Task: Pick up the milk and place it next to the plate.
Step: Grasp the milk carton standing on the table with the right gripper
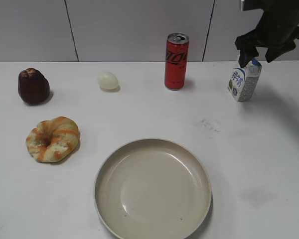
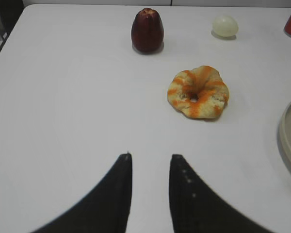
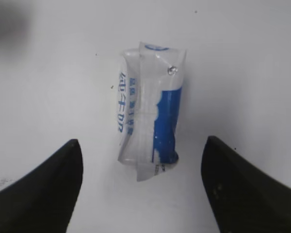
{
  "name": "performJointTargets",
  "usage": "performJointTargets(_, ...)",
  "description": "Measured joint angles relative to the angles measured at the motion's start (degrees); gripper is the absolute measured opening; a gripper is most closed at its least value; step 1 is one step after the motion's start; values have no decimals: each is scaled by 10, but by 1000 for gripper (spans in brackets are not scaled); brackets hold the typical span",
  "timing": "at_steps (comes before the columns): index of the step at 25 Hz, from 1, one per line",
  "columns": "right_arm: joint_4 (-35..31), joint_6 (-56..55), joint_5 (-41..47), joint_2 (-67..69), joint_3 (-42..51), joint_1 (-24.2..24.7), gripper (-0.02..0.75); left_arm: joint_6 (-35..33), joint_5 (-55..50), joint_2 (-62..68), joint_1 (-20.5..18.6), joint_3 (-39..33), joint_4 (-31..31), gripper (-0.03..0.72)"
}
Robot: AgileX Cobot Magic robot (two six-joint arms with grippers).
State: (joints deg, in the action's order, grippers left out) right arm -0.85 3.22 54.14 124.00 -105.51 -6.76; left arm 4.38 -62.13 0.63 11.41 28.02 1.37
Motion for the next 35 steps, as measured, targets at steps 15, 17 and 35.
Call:
performJointTargets(15, 1, 1, -73, 68, -1, 0, 573, 0, 0, 0, 0, 0, 0, 209)
performJointTargets(17, 1, 1, -74, 77, -1, 0, 571, 0, 0, 0, 0, 0, 0, 209)
performJointTargets(35, 0, 0, -16, -11, 3, 1, 289, 0, 0, 0, 0, 0, 0, 209)
